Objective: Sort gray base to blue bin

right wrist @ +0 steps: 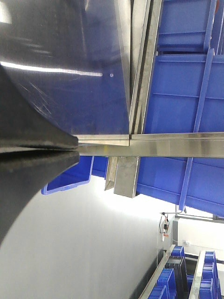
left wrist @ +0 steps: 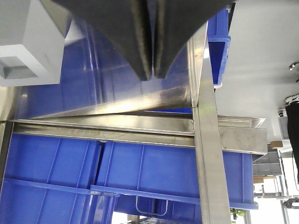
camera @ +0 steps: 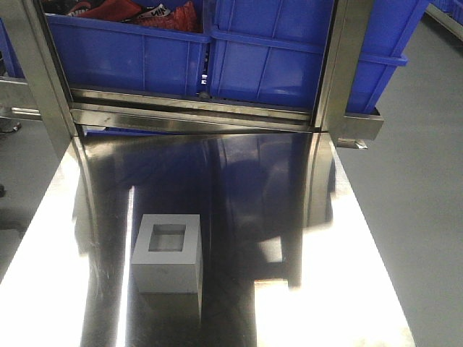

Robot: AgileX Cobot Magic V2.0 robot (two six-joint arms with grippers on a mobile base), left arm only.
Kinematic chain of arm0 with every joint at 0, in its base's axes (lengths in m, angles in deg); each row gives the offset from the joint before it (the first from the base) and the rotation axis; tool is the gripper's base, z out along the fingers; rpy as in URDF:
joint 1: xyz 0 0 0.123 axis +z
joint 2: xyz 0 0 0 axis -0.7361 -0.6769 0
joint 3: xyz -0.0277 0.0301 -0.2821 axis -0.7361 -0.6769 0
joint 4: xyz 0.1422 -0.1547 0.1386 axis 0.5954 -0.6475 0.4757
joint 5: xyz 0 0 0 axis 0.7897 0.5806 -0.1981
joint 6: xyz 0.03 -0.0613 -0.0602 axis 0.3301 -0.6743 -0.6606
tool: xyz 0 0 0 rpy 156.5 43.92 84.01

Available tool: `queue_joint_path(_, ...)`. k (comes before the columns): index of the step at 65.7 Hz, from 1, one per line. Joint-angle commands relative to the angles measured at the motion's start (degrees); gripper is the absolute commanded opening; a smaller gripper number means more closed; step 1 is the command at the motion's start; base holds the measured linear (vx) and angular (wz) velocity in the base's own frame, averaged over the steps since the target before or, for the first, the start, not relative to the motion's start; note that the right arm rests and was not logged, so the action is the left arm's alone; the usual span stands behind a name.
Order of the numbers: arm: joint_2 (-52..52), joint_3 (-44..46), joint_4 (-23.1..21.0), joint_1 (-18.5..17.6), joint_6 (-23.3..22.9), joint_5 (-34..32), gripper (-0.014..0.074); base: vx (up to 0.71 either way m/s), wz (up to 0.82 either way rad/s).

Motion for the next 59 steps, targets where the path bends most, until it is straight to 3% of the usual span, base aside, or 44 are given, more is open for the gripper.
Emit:
queue_joint_path(1, 0.9, -1.7, -0.5, -0.2, -0.2, -4.1, -0.0006, 0.0, 0.0)
queue_joint_path(59, 0.9, -1.7, -0.5, -0.2, -0.2, -4.1, -0.0006, 0.0, 0.0)
